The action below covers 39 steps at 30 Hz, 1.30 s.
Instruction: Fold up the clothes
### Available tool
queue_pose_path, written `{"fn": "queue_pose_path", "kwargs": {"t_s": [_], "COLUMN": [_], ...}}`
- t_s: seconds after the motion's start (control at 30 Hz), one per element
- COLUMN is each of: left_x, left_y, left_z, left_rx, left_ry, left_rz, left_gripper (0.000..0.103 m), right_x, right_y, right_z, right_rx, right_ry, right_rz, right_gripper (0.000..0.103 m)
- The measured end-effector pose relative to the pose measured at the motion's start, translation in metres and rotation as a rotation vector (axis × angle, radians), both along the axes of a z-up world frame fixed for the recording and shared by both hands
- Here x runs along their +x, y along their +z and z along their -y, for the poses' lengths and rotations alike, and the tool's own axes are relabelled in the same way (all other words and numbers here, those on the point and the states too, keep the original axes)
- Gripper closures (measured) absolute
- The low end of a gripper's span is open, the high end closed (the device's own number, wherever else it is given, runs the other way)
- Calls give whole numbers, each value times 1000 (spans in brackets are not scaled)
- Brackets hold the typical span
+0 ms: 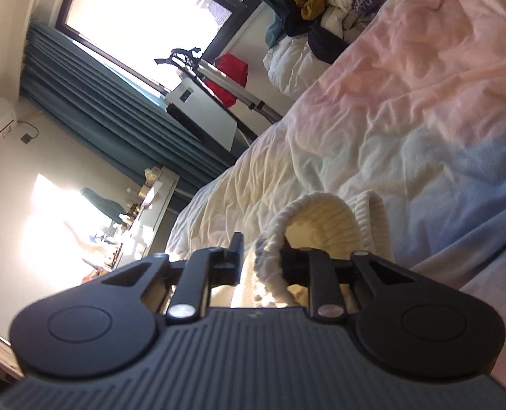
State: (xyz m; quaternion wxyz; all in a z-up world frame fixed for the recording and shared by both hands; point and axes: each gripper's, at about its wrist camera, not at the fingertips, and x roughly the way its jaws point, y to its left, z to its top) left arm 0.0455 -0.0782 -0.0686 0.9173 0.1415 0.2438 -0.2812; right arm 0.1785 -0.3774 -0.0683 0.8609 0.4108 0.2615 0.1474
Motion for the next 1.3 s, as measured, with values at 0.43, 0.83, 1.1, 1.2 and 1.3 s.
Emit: {"fn": "queue_pose_path", "kwargs": {"t_s": [0.43, 0.83, 1.1, 1.2, 1.3], "left_x": [6, -8, 4, 15, 25], "left_y": [7, 51, 61, 56, 43], "left_z": [-12, -71, -142, -162, -168], "left_rx": [-73, -360, -548, -605, -609], "left_ry": [-38, 120, 403, 465, 522], "left_rz": [-58, -58, -159, -257, -315], "left_gripper": [92, 28, 10, 8, 8], "right_x": [2, -89, -120, -114, -105], "right_y": [-24, 8, -5, -18, -32], "right_z": [3, 3, -23, -29, -32], "right_rx": [-114, -169, -200, -221, -211], "right_ry": [-100, -194, -150, -126, -95], "right_rz": [-74, -45, -112, -177, -230], "right_gripper": [83, 26, 17, 17, 17]}}
